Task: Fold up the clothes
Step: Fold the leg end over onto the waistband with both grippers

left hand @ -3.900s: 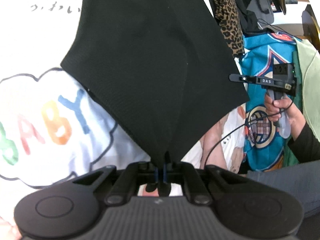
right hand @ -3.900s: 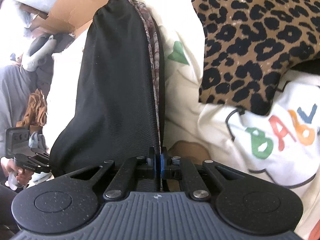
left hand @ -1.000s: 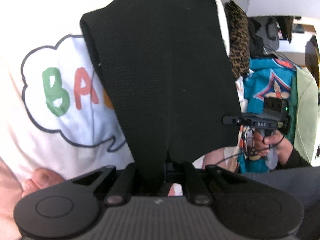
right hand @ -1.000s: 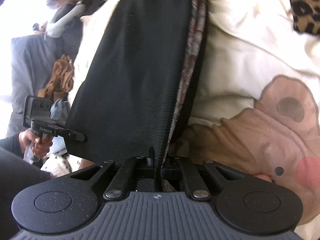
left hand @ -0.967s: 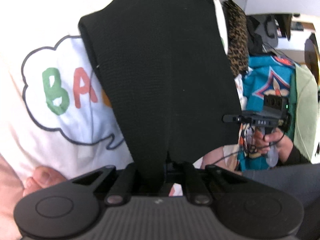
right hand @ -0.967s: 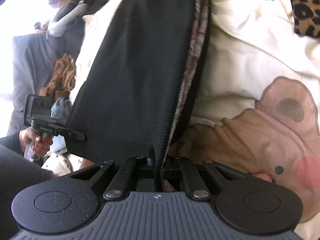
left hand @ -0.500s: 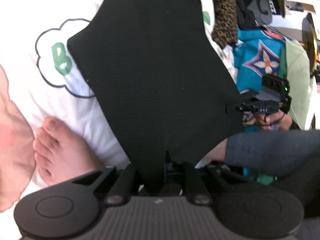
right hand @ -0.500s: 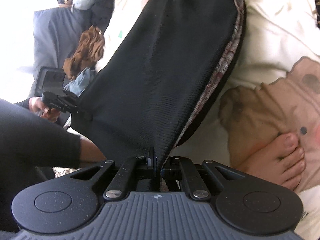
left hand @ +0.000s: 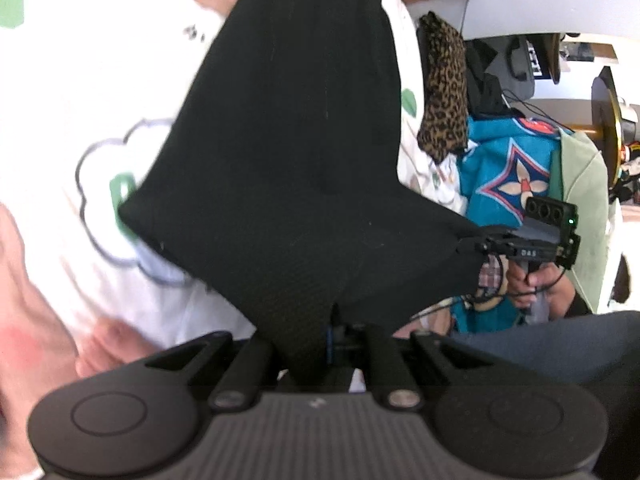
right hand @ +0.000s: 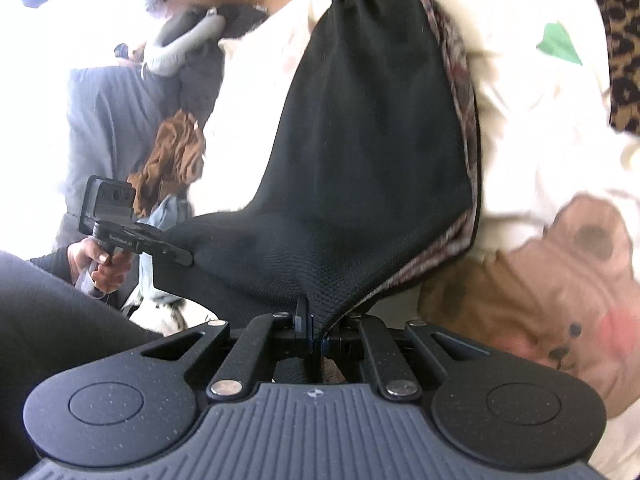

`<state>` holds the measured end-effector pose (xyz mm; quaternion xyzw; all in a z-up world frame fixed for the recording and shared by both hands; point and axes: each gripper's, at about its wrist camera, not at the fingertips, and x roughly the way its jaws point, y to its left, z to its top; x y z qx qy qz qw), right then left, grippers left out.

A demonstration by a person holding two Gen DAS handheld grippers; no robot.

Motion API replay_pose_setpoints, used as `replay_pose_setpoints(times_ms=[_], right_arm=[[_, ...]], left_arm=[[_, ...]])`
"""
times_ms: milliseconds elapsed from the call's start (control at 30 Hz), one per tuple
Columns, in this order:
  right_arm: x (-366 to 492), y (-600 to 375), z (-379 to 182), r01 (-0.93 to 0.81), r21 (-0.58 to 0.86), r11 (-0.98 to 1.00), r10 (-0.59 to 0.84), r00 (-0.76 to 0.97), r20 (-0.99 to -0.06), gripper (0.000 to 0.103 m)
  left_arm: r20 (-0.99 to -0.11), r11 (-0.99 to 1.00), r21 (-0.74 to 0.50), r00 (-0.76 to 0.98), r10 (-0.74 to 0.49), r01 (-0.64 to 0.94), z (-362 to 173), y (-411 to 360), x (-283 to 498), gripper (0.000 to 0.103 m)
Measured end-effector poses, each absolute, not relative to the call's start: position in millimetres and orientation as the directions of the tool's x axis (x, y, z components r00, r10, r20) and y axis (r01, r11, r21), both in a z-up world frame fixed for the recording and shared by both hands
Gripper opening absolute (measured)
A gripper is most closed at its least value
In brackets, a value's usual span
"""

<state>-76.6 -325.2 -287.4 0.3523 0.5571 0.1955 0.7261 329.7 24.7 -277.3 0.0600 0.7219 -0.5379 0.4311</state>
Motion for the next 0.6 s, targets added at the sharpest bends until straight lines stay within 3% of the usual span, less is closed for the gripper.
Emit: replay_pose_setpoints(times_ms=[267, 600], right_arm=[[-48, -324, -291, 0.134, 0.708, 0.694, 0.623, 0.381, -0.683, 0.002], [-20, -327, -298, 0.14, 0.687, 0.713, 0.588, 0.414, -0.695, 0.002]], left_arm=[[-0.754, 0.432, -0.657, -0.516, -0.408, 0.618, -280, -10, 340, 0.005], [-0.777, 0.42, -0.621, -0.451, -0.439, 0.662, -276, -17, 354, 0.005]])
